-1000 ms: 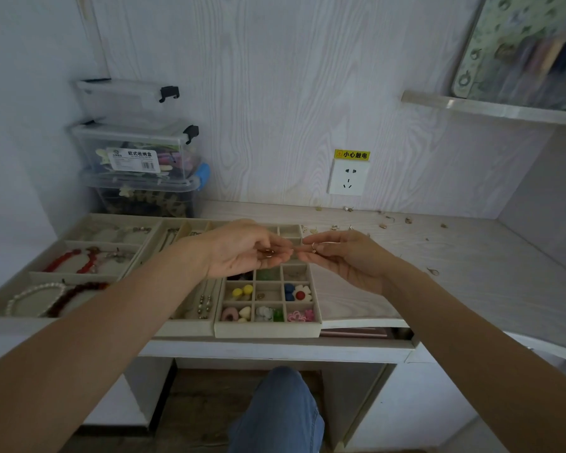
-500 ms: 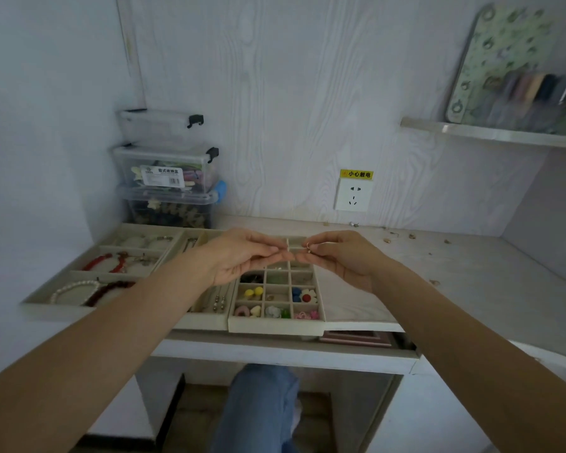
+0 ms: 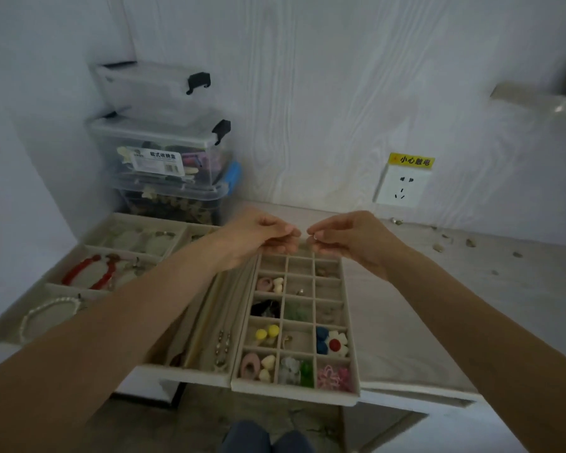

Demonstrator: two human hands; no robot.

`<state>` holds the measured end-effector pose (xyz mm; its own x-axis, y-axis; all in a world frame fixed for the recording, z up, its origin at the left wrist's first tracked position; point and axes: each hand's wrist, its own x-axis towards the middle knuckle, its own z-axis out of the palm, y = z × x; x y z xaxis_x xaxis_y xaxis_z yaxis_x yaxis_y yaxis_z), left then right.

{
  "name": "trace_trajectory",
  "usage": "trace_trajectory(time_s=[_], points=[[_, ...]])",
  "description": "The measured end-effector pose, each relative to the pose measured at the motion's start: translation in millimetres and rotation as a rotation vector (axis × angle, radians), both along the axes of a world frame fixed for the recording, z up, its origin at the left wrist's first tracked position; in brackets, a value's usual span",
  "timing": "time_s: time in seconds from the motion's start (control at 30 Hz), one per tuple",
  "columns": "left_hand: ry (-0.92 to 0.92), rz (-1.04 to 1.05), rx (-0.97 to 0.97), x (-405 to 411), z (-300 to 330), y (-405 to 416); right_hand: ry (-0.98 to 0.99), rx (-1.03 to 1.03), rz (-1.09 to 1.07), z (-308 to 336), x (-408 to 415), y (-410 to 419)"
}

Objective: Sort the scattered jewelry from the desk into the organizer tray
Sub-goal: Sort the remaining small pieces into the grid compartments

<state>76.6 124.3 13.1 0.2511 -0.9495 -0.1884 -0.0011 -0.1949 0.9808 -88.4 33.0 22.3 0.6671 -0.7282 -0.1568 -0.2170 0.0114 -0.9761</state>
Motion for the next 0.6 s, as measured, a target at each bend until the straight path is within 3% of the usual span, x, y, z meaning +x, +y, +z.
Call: trace_trajectory(time_s=[0.1, 0.23, 0.3, 0.6], points=[[0.023, -0.001, 0.000, 5, 5, -7, 0.074, -0.058, -0.020, 2, 8, -10], [-0.216, 0.040, -0.085, 7, 16, -6, 0.157, -0.160, -0.119, 8, 8, -13], [-0.252, 0.056, -0.082, 8, 22, -3, 0.199, -0.156, -0.144, 13, 3, -14], [-0.187, 0.149, 0.061, 6, 34, 8, 0.506, -0.277, -0.082, 13, 0, -24]])
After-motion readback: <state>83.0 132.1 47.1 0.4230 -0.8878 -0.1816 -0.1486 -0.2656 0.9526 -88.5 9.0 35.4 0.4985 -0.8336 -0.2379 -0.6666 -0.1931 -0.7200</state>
